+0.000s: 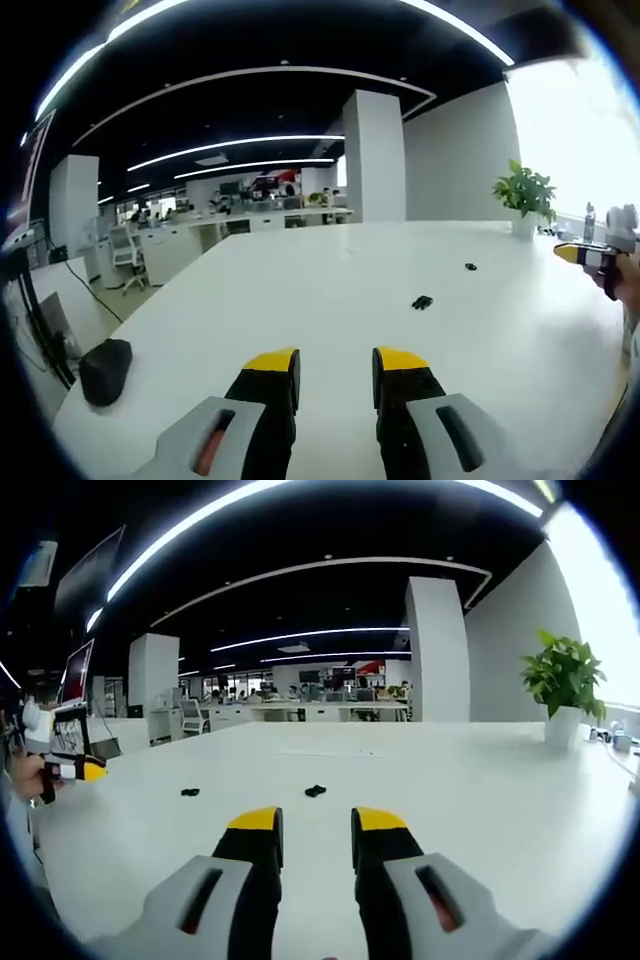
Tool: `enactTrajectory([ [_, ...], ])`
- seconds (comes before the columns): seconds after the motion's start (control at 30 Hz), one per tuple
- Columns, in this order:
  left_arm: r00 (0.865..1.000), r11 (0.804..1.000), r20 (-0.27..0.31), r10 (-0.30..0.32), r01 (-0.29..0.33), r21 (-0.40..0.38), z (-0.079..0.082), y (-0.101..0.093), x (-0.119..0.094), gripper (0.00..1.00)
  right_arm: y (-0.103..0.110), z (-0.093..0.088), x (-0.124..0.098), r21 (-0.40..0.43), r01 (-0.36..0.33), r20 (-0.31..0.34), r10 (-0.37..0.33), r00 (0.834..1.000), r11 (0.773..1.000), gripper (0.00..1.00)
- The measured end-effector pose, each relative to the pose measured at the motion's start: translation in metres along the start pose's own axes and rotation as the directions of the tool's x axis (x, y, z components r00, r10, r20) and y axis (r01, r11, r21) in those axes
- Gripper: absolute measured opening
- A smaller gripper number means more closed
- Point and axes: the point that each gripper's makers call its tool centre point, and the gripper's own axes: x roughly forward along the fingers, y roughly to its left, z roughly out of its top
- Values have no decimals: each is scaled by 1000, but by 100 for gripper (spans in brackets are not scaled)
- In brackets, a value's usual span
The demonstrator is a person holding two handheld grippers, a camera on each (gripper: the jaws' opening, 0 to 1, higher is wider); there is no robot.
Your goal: Snap the two parts of the plastic buckle together until the buckle closes and remains connected.
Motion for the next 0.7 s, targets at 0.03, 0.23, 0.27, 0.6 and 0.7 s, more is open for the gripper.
enactTrajectory([
  [0.03,1000,1000,1,-1,1,2,0,0,1,29,0,0,1,-3,-2,-1,2,1000,1000,28],
  [0.23,1000,1000,12,-28,28,12,5,-6,9,29,3,0,11,-41,-44,-19,43,999,998,27],
  [0.27,999,999,12,-31,31,14,5,-7,10,29,4,0,11,-44,-50,-21,49,999,998,27],
  [0.6,997,996,14,-69,69,54,13,-13,15,29,11,0,21,-56,-107,-35,105,994,993,27],
  [0.7,996,994,24,-88,86,63,18,-15,16,29,15,1,26,-64,-133,-37,131,991,989,27],
])
